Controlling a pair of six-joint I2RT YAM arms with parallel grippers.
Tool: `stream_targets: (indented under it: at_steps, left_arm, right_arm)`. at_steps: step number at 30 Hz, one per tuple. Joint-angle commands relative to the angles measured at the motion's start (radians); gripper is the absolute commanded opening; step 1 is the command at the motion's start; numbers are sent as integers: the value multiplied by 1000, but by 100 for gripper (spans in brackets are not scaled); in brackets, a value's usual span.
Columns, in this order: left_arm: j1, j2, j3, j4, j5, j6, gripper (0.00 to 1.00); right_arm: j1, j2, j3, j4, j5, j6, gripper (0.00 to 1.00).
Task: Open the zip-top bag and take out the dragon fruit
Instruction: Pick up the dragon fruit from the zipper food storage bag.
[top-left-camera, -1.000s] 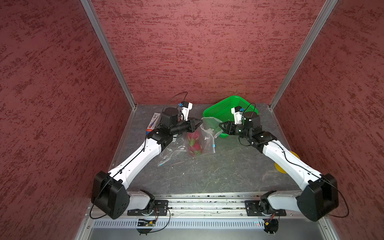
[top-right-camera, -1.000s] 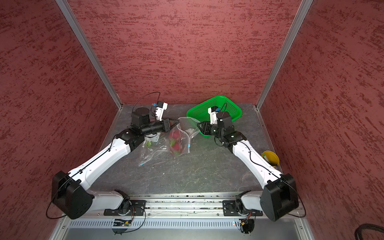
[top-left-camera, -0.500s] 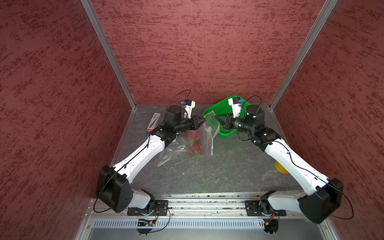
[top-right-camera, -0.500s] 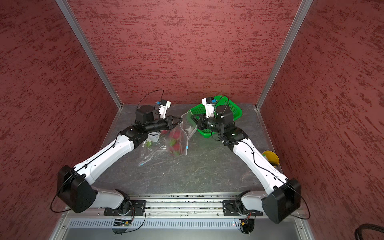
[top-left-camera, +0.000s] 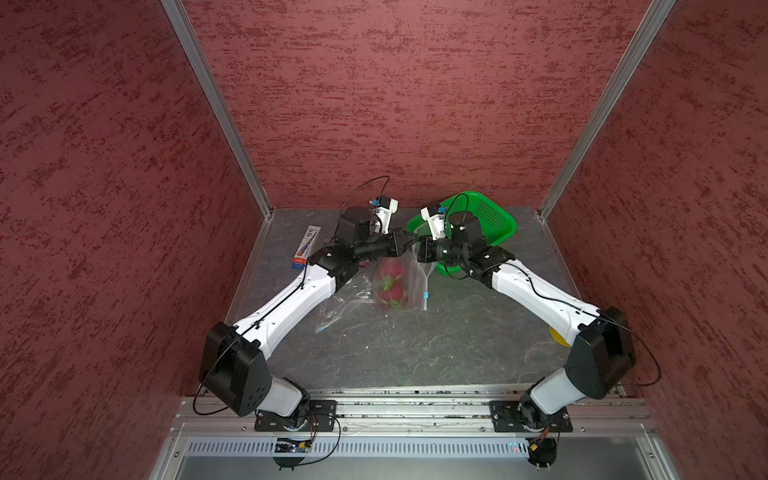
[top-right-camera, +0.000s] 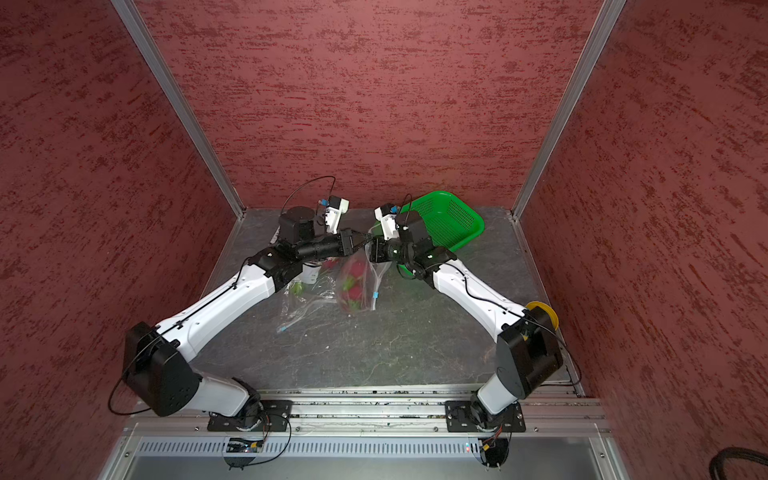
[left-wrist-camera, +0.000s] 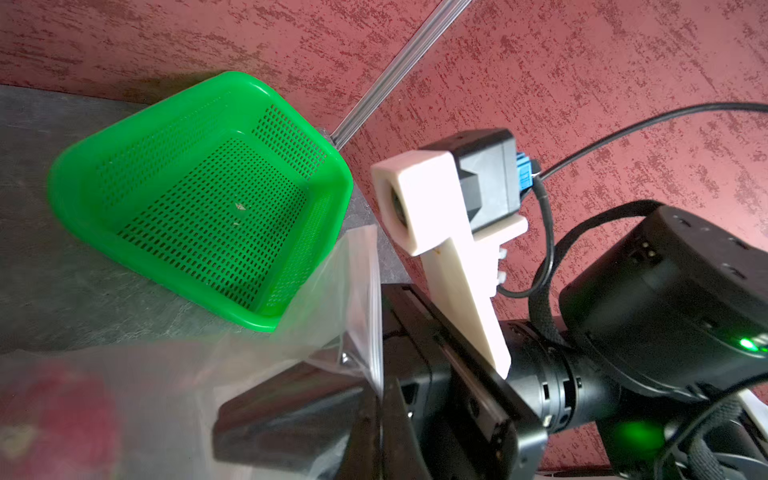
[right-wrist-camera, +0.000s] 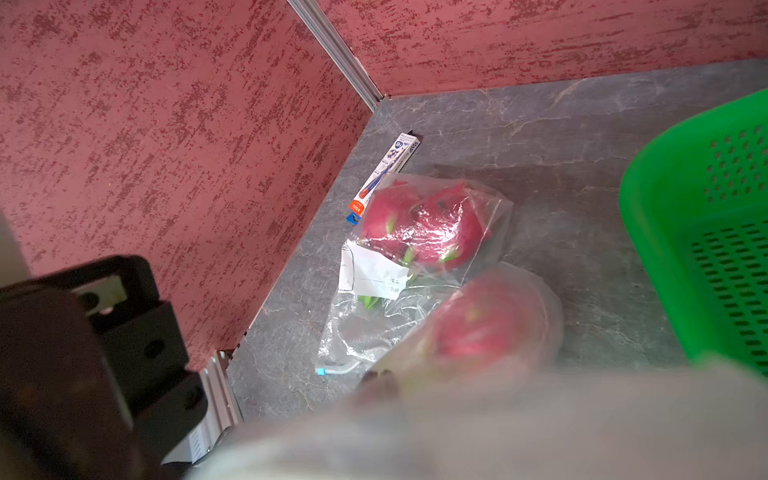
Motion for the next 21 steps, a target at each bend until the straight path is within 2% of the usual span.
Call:
stream_targets:
  at_steps: [1, 6, 10, 11, 14, 16, 17, 18, 21]
  left_arm:
    - [-30, 28, 41, 27, 55, 21, 0]
    - [-37, 45, 34, 66, 70, -7, 0]
    - [-24, 18, 0, 80, 45, -10, 0]
    - [-15, 10, -12, 79, 39, -12, 3]
    - [39, -30, -74, 77, 15, -34, 22]
    - [95, -66, -144, 89, 4, -63, 42]
    - [125, -85, -184, 92, -3, -68, 48]
    - [148, -102, -221, 95, -10, -67, 52]
    - [195, -128, -333, 71, -59, -26, 53]
  right_arm:
    - [4, 32, 22, -47, 65, -21, 4]
    - [1, 62, -34, -68, 145, -13, 3]
    - [-11, 65, -105, -31, 132, 14, 3]
    - [-14, 68, -117, -25, 131, 21, 3]
    - [-19, 73, -140, -7, 114, 31, 4]
    - [-18, 70, -149, 8, 94, 33, 4]
    - [-18, 67, -155, 20, 77, 37, 4]
    - [-18, 65, -158, 25, 62, 39, 4]
    - [-18, 61, -169, 28, 22, 42, 4]
